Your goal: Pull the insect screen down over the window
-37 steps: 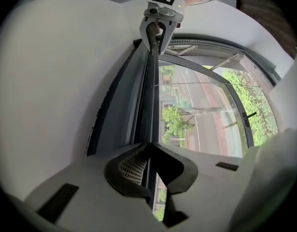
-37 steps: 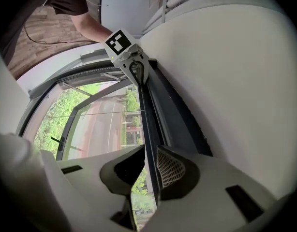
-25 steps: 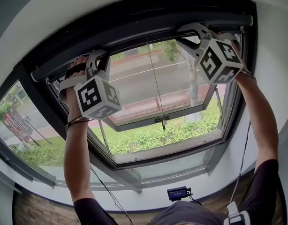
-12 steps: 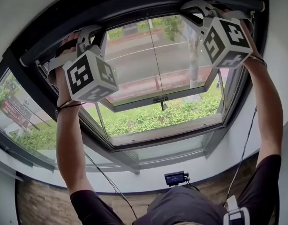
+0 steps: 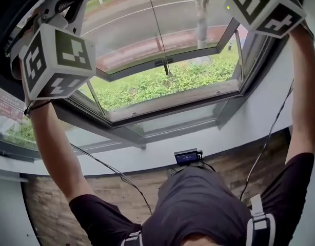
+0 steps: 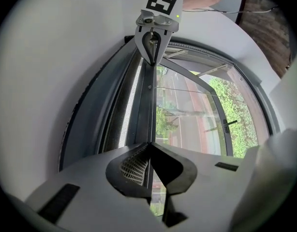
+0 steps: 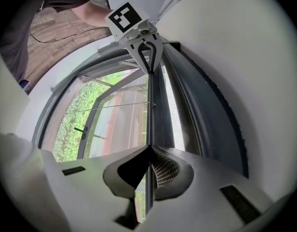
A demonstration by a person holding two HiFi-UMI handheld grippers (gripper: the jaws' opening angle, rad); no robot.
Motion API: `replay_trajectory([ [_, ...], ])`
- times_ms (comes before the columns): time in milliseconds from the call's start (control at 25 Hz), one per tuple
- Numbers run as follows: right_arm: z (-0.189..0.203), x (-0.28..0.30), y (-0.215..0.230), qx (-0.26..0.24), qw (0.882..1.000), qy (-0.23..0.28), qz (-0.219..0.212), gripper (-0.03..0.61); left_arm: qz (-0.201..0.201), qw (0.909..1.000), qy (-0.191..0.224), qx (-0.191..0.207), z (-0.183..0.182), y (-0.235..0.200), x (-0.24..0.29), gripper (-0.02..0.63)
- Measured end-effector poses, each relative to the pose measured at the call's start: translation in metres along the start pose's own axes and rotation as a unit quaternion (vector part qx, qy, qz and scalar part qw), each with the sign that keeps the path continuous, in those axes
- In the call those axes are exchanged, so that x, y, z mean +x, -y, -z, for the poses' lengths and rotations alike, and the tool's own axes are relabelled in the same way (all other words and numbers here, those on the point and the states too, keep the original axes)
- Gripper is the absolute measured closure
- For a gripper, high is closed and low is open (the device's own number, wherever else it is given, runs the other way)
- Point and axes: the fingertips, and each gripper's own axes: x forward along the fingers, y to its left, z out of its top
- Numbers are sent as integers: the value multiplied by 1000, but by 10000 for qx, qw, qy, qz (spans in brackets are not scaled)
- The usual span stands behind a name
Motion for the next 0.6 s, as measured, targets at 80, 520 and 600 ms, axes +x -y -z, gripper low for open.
replay_trajectory([
  [80, 2, 2, -16, 22, 9999, -5, -160, 557, 116, 9999, -34, 6, 0, 16, 1, 592],
  [520, 4, 7, -83, 167, 9970, 7, -762, 557, 367, 9993, -47, -37, -4, 81, -2, 592],
  [600, 4, 7, -95, 199, 9962, 7, -853, 557, 461, 9989, -100, -35, -1, 91, -3, 592],
])
